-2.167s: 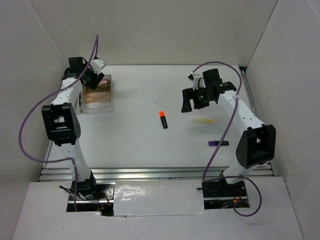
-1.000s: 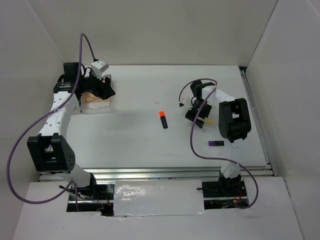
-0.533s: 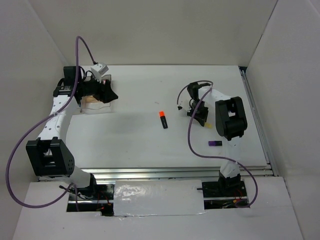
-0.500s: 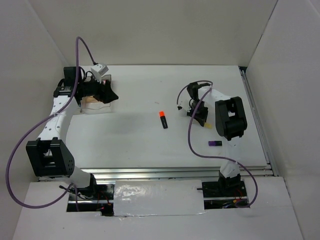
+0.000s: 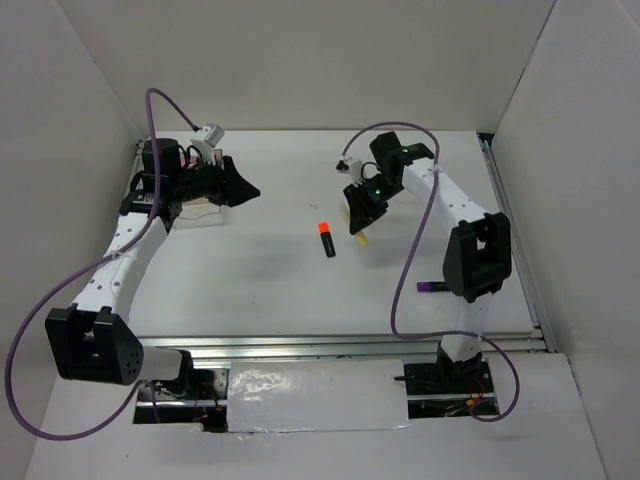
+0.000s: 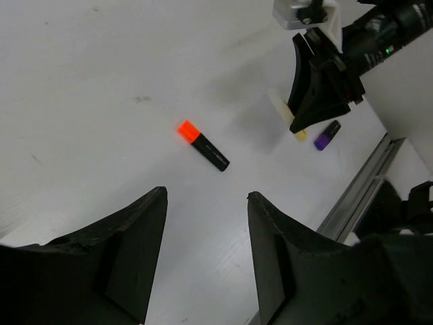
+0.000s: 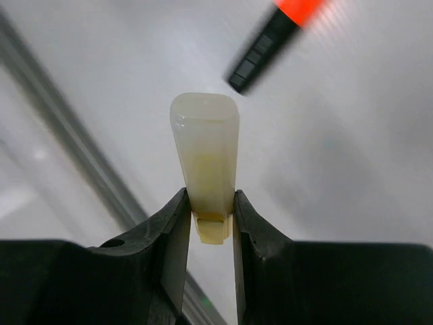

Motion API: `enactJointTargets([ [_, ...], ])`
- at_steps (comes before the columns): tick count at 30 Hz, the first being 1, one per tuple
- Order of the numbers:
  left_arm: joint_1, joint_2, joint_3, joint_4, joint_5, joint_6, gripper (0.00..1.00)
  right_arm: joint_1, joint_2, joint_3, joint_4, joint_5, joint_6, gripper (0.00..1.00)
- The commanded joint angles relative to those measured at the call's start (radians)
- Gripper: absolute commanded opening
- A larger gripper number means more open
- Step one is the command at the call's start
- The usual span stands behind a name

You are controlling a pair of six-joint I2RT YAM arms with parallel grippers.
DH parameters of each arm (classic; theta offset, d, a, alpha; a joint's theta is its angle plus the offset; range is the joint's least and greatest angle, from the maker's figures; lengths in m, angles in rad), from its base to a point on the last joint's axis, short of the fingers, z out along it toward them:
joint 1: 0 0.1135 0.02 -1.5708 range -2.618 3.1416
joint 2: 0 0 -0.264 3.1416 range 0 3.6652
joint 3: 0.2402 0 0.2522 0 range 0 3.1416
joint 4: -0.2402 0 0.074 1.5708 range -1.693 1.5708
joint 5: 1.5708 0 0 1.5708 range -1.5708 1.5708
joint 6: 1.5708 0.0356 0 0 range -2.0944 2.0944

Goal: Sort the stationery into containers
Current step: Pick up the pen from the center of the board, then place the pen in the storage box.

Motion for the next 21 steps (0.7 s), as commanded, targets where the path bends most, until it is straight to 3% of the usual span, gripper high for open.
enactJointTargets([
  [1,-0.038,-0.010,0.044,0.105,-0.063,-0.207,0.62,0.060,-0.116,0.036,0.090,-0.267,0.275,0.00],
  [7,-0.176,0.062,0.145,0.062,-0.172,-0.273,0.64,0.118,-0.139,0.085,0.201,-0.321,0.475,0.00],
  [11,-0.254,0.093,0.165,0.059,-0.235,-0.288,0.64,0.216,-0.185,0.075,0.233,-0.168,0.543,0.00],
  [15,-0.276,0.114,0.147,0.062,-0.229,-0.314,0.63,0.264,-0.209,0.053,0.251,-0.077,0.587,0.00],
  [21,-0.279,0.119,0.073,0.091,-0.193,-0.373,0.63,0.276,-0.217,0.065,0.256,-0.062,0.620,0.00],
])
